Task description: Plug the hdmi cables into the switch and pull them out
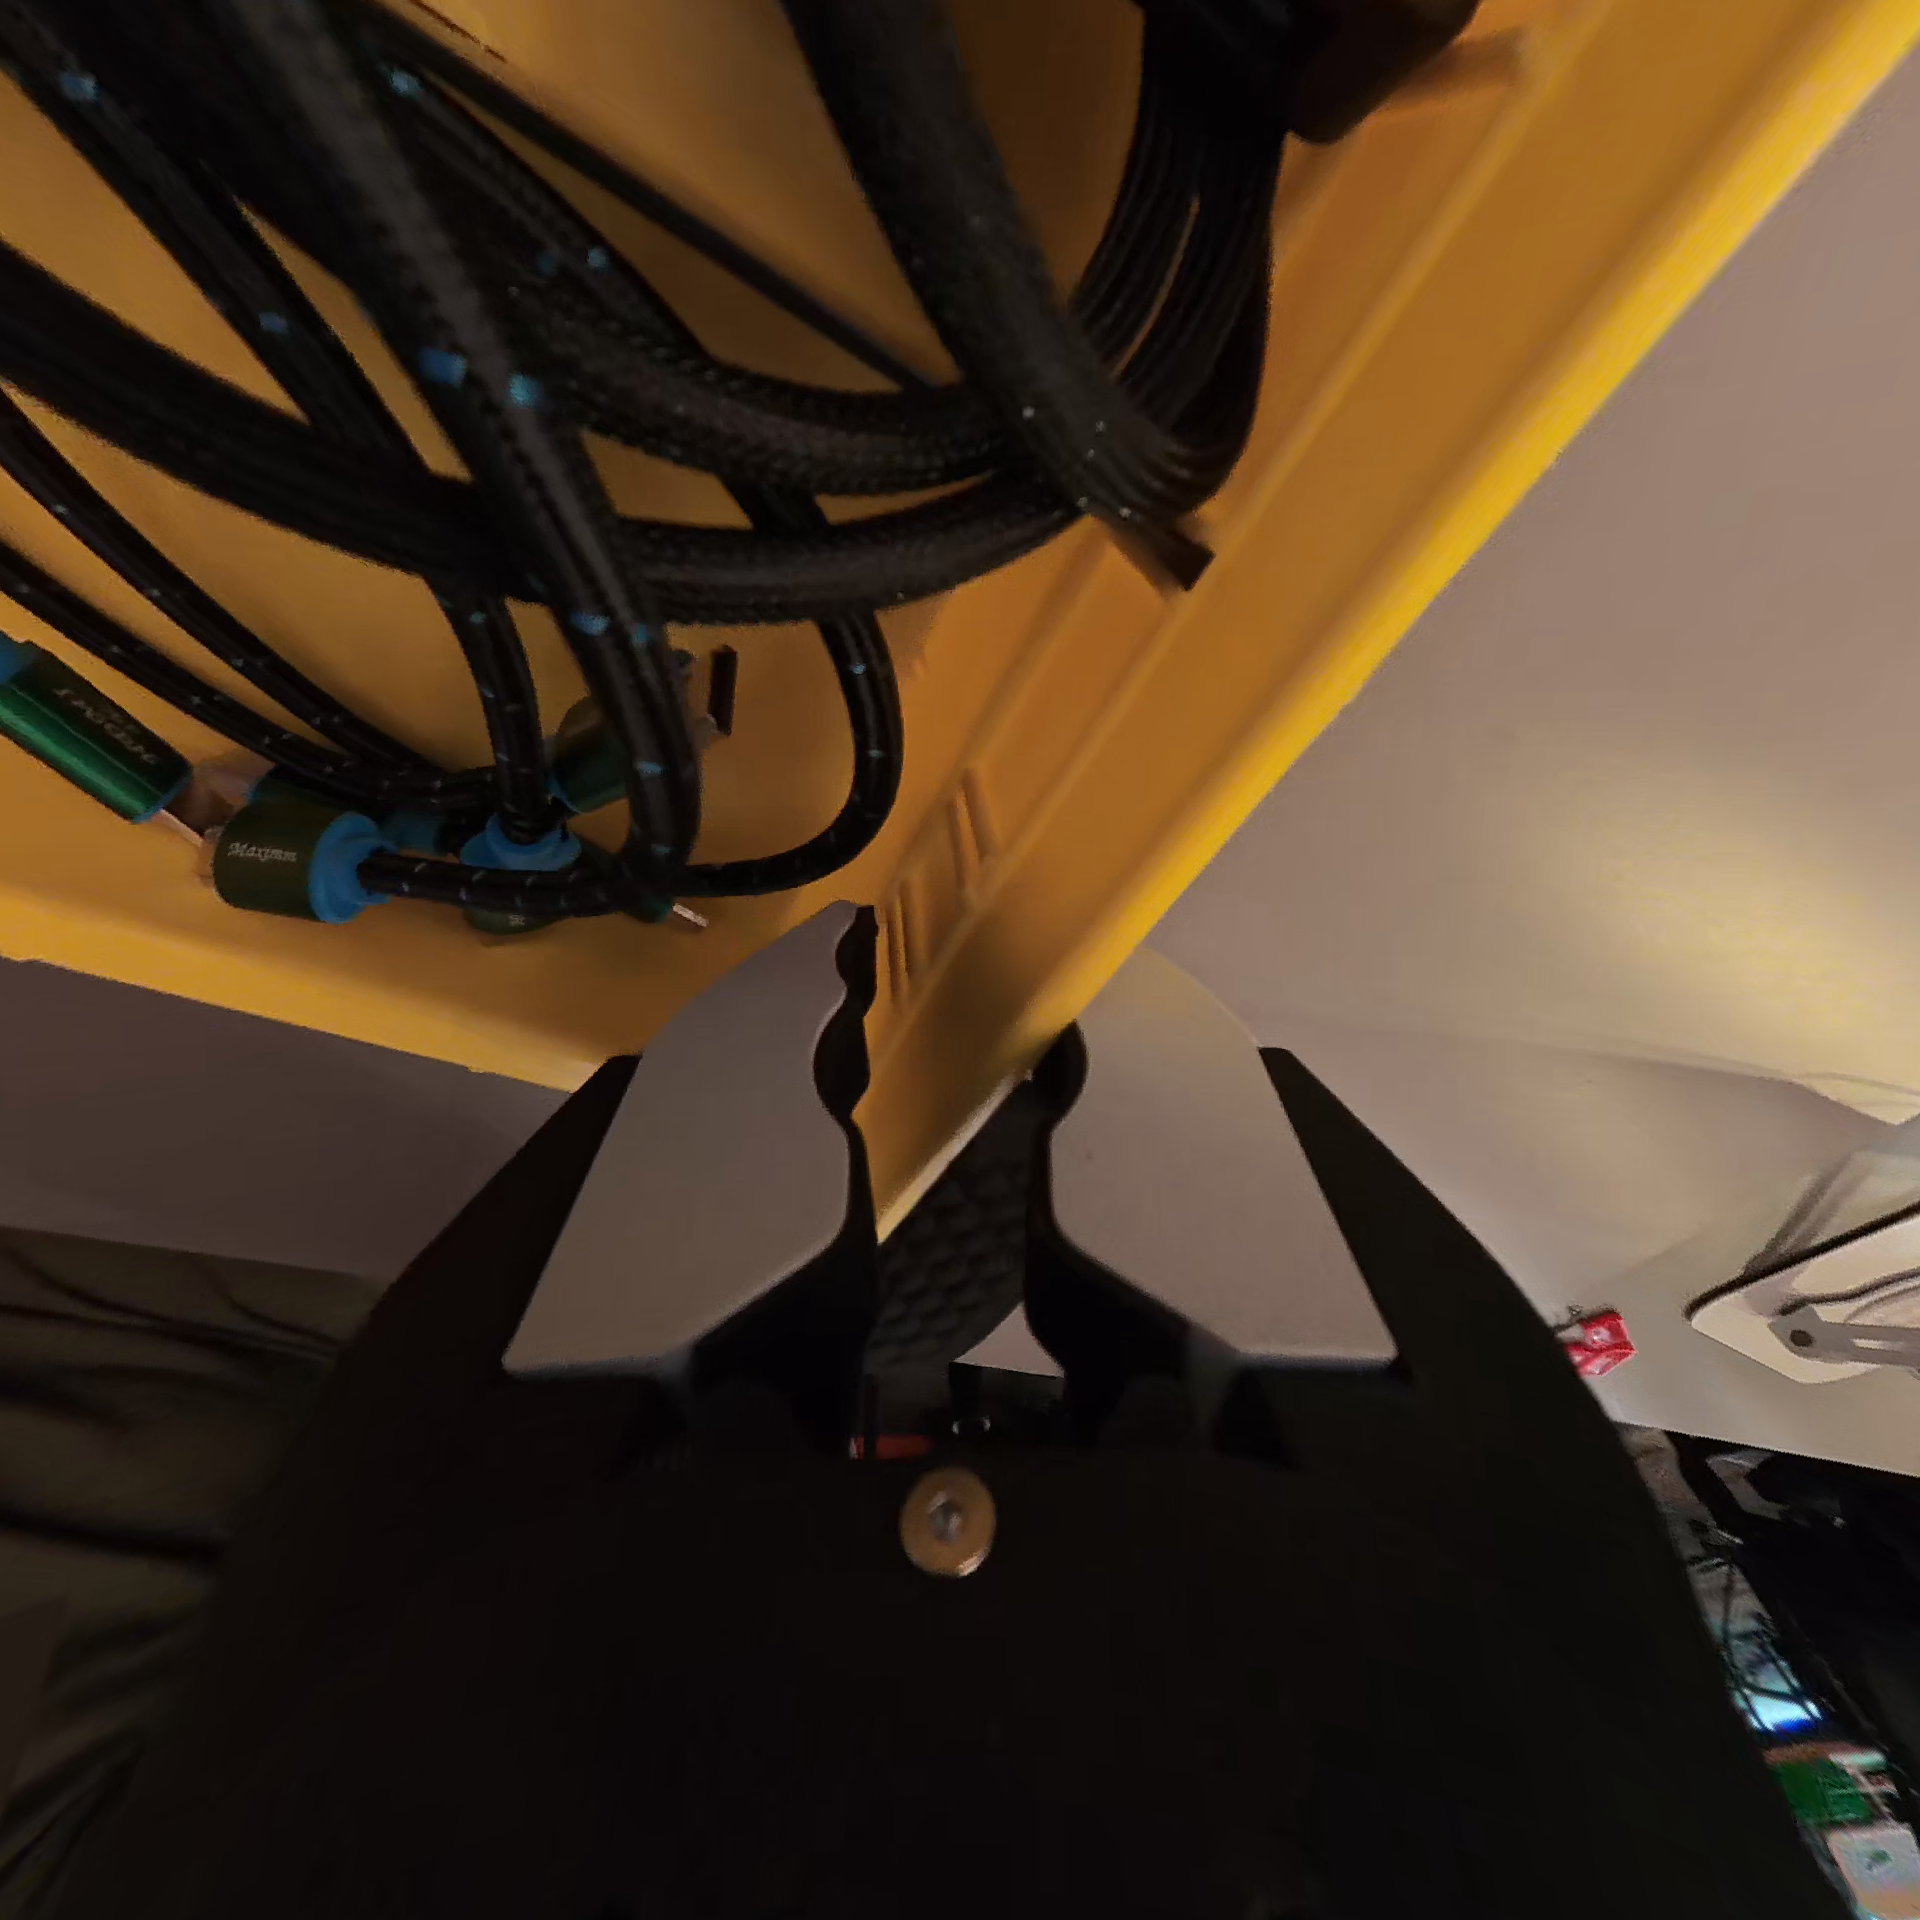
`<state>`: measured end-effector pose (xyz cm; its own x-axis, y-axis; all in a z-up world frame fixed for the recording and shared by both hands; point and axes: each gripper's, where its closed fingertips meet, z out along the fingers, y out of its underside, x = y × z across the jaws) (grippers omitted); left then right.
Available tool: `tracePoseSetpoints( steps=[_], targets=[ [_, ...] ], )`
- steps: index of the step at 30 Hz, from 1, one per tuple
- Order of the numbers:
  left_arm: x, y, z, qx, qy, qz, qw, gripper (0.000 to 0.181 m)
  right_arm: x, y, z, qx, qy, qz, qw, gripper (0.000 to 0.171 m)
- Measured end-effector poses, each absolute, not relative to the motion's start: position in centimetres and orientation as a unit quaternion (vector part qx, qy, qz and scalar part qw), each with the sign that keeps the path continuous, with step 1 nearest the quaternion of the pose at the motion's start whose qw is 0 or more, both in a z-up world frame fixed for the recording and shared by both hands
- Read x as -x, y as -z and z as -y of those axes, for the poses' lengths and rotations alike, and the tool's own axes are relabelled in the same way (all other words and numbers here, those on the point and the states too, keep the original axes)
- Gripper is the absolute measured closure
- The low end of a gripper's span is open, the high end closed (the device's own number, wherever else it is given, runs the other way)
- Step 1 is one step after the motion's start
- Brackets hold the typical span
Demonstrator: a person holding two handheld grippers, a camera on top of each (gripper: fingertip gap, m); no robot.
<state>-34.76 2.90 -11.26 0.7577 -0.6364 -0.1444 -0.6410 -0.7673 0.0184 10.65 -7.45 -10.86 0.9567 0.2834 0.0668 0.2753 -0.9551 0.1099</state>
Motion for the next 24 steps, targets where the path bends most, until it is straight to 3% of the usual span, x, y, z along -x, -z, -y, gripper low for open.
tracePoseSetpoints(
  steps=[5,8,13,17,24],
  targets=[
    [34.5,8.5,-2.9,0.933,-0.035,-0.35,0.074,0.14,-10.6,7.5,6.6,-0.988,-0.086,-0.122,-0.028,0.142],
    [34.9,6.2,-3.2,0.929,-0.021,-0.348,0.124,0.14,-8.0,3.1,5.1,-0.973,-0.104,-0.138,-0.151,0.143],
    [35.1,2.9,-4.2,0.92,0.004,-0.337,0.2,0.142,6.0,-0.7,0.7,-0.901,0.074,-0.268,-0.332,0.14],
    [35.4,2.5,-4.0,0.916,0.009,-0.346,0.205,0.142,13.8,1.0,-0.6,-0.902,0.173,-0.281,-0.278,0.138],
    [35.6,2.0,-4.1,0.913,0.02,-0.345,0.217,0.143,13.4,6.0,-3.0,-0.953,0.062,-0.242,-0.168,0.137]
  ],
)
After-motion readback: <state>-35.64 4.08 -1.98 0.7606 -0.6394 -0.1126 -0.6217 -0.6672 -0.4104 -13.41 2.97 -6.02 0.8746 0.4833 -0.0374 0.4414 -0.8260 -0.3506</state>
